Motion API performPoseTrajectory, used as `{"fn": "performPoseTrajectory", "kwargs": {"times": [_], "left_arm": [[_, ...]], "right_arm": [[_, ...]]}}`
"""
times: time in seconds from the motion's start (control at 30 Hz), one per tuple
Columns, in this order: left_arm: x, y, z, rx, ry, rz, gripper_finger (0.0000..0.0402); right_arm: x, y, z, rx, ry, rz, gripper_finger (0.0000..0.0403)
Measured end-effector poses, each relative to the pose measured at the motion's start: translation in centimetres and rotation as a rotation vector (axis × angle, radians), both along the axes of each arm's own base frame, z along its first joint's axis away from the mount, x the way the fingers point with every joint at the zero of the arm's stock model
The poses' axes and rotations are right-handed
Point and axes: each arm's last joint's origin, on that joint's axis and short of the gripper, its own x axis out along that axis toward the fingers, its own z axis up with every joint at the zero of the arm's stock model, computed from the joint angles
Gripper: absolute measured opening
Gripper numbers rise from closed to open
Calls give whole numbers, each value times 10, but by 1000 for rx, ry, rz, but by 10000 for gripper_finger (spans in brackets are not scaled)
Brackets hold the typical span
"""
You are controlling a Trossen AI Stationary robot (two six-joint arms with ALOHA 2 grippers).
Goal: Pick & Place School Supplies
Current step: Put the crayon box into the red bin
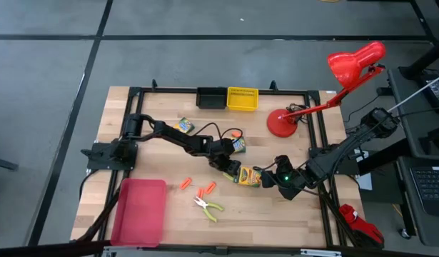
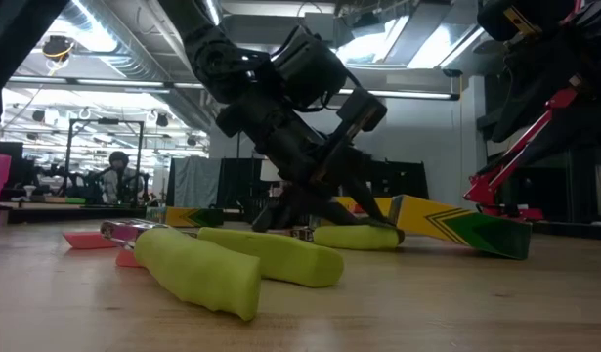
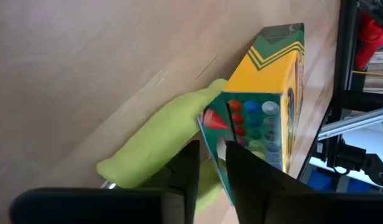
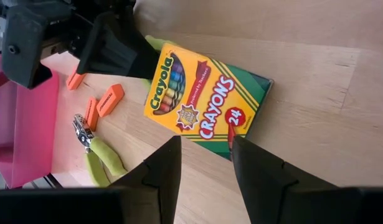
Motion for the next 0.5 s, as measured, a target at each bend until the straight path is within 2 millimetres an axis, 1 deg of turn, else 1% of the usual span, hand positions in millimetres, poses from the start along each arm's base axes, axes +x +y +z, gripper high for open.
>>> {"fn": "performPoseTrajectory", "kwargs": {"times": [0.13,0.17,0.37,0.5], "left_arm": [[0,4,0,5,-6,4,15],[0,6,0,4,-9,3,8],[0,12,1,-14,-23,-29,3],[3,13,5,-45,-71,-48,3]], "right_arm": [[0,0,0,0,0,0,145],[0,0,0,0,0,0,145],[0,0,0,0,0,-1,145],[0,0,0,2,-8,-17,145]]}}
